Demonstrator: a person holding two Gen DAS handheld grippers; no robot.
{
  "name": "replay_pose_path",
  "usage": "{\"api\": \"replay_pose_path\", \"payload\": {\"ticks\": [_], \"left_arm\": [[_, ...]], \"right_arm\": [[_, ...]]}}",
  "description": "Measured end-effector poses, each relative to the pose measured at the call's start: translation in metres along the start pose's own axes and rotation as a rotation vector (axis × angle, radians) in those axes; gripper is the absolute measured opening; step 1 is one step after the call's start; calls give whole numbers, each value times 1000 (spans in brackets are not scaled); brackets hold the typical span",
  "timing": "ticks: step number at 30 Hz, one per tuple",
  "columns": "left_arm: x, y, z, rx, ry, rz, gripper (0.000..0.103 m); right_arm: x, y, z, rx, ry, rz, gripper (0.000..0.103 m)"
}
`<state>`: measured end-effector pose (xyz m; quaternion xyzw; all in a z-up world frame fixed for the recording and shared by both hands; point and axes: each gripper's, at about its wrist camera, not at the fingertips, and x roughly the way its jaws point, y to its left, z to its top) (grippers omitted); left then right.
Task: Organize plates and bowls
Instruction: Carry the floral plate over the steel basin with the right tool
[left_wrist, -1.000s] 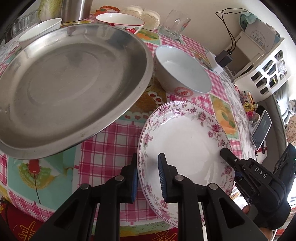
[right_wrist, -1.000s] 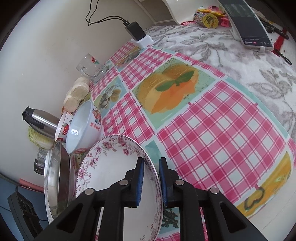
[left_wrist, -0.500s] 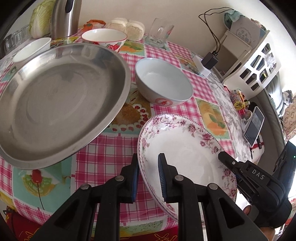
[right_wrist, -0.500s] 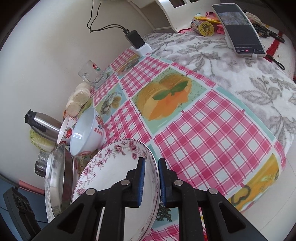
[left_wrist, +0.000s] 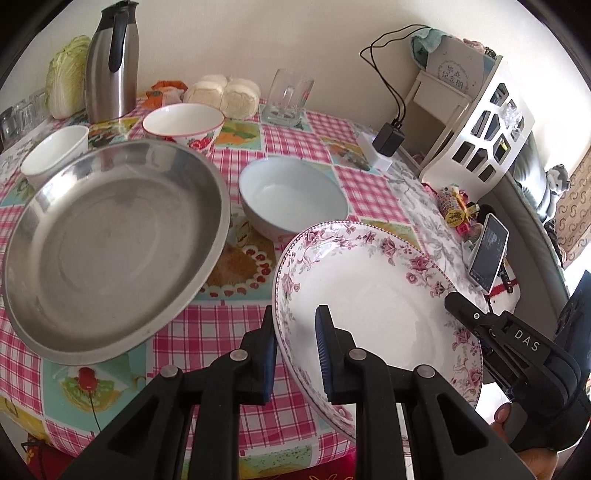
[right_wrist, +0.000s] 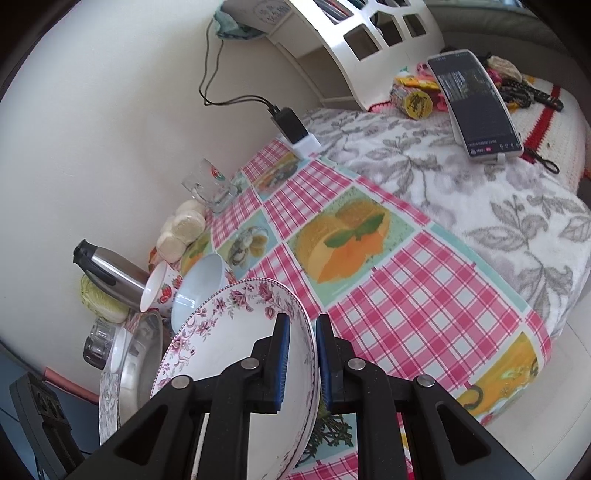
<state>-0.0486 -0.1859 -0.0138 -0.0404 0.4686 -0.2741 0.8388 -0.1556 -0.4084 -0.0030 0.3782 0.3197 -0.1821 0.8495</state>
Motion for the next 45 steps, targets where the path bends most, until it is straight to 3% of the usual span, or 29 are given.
{"api": "replay_pose_path", "payload": {"ticks": [8, 22, 45], "left_arm": [[-17, 12, 14, 2, -67, 15, 21], [-51, 67, 36, -126, -156, 3, 21], [-98, 189, 52, -381, -281, 94, 21]], "right_arm": [[-10, 29, -2, -62, -42, 29, 16], [-10, 100, -4, -163, -68, 95, 16], [44, 237, -32, -329, 11, 245, 16]]}}
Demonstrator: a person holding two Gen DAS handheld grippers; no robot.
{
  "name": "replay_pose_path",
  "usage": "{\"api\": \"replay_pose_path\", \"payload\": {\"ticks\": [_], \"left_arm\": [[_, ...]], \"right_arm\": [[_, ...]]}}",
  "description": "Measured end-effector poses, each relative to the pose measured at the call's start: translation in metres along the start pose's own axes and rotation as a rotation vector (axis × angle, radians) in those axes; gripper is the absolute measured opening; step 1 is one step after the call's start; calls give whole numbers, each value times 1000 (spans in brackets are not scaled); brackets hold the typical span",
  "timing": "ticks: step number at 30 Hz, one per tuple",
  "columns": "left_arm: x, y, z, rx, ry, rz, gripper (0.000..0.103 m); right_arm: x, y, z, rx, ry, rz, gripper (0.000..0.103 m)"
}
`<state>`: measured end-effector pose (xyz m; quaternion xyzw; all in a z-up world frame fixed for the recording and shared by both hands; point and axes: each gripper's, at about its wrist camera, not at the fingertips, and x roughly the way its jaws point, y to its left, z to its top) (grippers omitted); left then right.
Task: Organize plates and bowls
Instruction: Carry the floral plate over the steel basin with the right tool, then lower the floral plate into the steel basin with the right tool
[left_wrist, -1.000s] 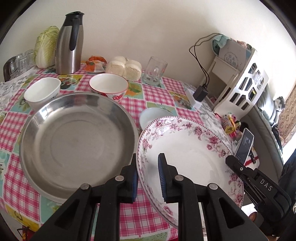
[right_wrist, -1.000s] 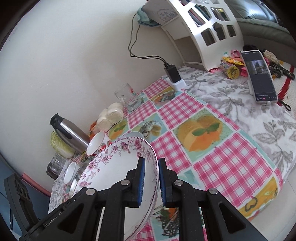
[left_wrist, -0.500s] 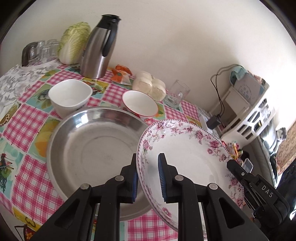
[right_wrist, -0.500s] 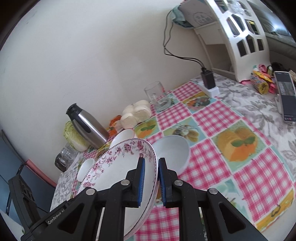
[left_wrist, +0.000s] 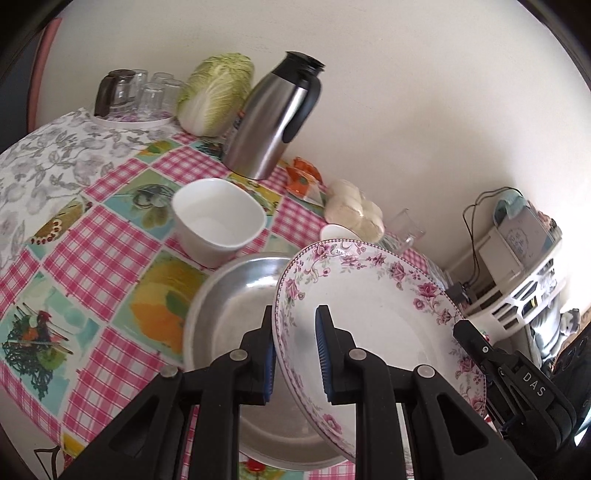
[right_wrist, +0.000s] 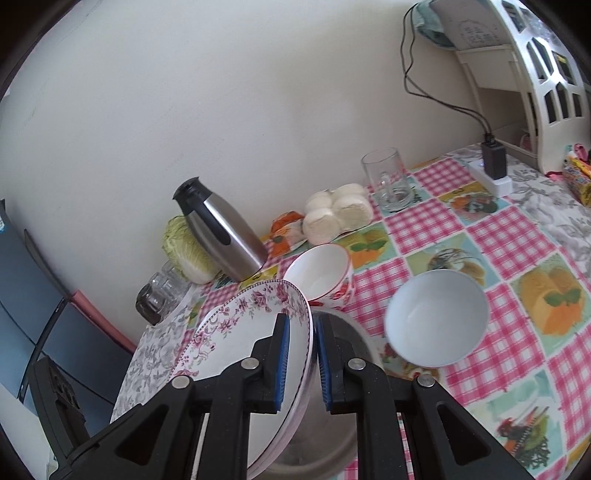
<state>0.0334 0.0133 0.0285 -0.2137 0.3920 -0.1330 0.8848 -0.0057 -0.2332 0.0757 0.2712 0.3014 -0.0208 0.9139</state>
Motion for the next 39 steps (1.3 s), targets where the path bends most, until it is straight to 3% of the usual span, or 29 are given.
{"api": "replay_pose_path", "payload": {"ticks": [10, 22, 39], "left_arm": [[13, 17, 6, 2, 21, 61, 21], [49, 18, -2, 20, 98, 113, 21], [72, 16, -9, 46, 134, 154, 21]], "right_arm": [[32, 6, -11, 11, 52, 24, 16], [58, -20, -25, 37, 122, -38, 16], [83, -38, -38, 66, 187, -78, 16]]}}
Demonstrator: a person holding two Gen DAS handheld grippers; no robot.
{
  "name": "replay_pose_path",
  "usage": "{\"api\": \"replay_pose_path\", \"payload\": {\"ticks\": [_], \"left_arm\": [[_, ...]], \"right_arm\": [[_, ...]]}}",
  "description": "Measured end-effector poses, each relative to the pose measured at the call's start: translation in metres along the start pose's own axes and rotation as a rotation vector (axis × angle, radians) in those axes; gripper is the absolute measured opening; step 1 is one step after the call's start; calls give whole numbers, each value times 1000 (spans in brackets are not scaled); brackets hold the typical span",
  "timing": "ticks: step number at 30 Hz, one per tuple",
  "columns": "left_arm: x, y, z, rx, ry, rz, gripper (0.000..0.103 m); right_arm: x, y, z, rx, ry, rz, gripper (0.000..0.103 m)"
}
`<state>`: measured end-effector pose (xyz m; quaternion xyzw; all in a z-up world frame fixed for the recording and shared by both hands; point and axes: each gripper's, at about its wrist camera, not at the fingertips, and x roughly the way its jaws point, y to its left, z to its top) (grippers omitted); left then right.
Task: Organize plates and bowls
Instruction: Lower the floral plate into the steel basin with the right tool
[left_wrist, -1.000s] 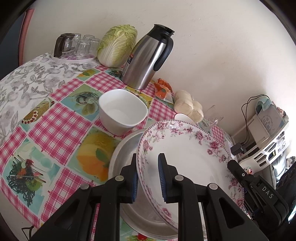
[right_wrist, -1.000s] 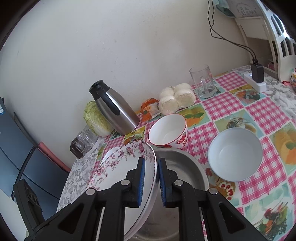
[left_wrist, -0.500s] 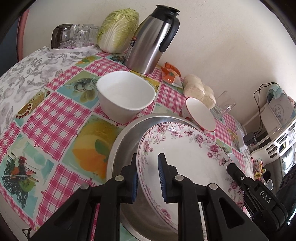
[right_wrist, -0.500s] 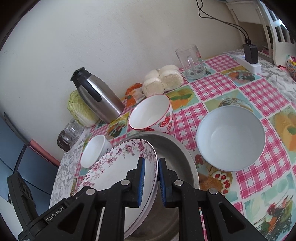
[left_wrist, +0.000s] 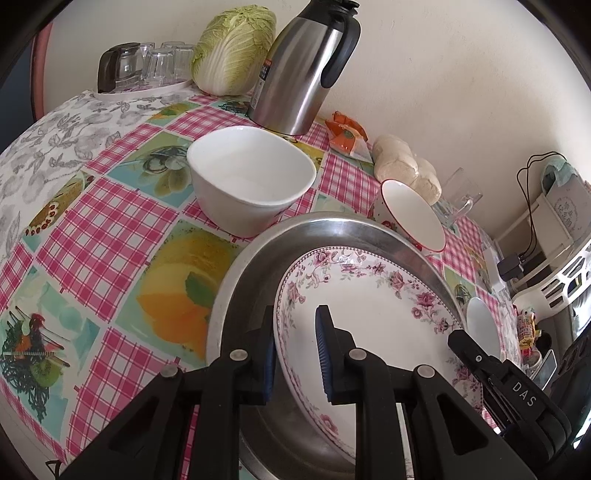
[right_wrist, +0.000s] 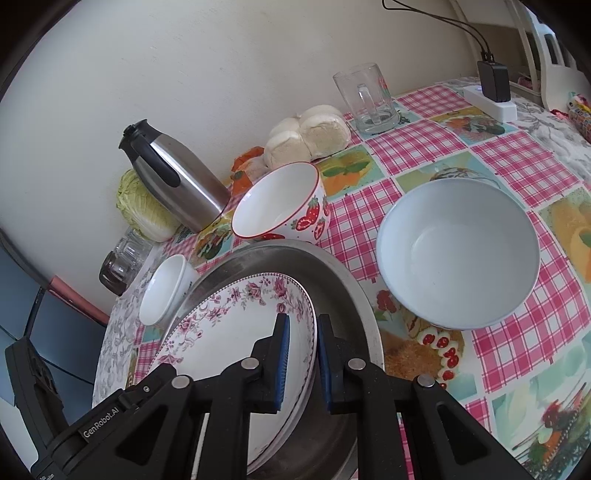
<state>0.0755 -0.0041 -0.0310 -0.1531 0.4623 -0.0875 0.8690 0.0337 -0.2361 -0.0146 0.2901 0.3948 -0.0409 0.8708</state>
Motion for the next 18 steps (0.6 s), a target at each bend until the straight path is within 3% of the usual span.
{"api": "replay_pose_path", "payload": {"ticks": [14, 18], "left_arm": [[10, 0, -3, 15, 38, 45, 21], [8, 2, -2, 23, 20, 92, 20]], "right_arm": [[5, 5, -4, -78, 21, -61, 15], [4, 6, -5, -95, 20, -69, 16]]}}
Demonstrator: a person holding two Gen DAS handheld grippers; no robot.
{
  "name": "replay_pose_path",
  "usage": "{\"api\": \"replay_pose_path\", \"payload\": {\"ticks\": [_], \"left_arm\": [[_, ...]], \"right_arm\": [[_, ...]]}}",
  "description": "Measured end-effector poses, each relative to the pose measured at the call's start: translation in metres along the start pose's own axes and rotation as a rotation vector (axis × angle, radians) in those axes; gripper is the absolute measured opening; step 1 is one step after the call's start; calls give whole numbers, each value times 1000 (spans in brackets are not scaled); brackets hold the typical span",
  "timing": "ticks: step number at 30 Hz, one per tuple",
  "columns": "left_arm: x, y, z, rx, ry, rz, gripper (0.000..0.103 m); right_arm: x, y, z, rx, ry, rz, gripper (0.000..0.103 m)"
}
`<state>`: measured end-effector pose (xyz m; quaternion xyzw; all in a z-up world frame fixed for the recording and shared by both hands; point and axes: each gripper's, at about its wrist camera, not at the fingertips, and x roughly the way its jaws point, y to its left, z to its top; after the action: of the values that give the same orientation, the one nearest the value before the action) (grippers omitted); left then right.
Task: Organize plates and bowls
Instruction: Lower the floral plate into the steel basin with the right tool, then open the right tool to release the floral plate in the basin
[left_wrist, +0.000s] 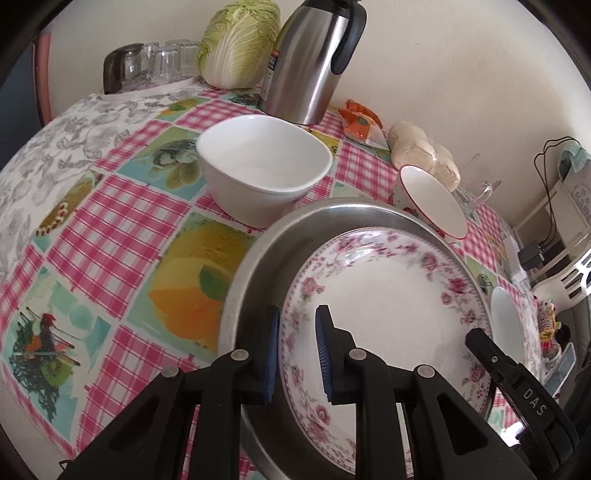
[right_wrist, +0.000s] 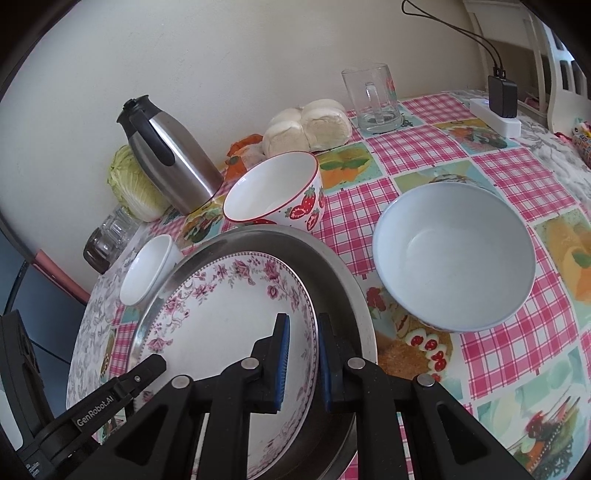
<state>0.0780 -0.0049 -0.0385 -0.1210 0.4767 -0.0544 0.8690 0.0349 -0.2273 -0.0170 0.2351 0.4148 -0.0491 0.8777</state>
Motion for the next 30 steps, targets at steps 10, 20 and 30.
{"api": "replay_pose_path", "payload": {"ticks": [10, 20, 30], "left_arm": [[-3, 8, 3, -28, -14, 27, 17], [-3, 7, 4, -30, -9, 28, 19], [-5, 3, 4, -19, 13, 10, 32]], "right_arm": [[3, 10, -4, -52, 11, -14, 19], [4, 10, -4, -47, 26, 3, 19], [-7, 16, 0, -77, 8, -4, 35]]}}
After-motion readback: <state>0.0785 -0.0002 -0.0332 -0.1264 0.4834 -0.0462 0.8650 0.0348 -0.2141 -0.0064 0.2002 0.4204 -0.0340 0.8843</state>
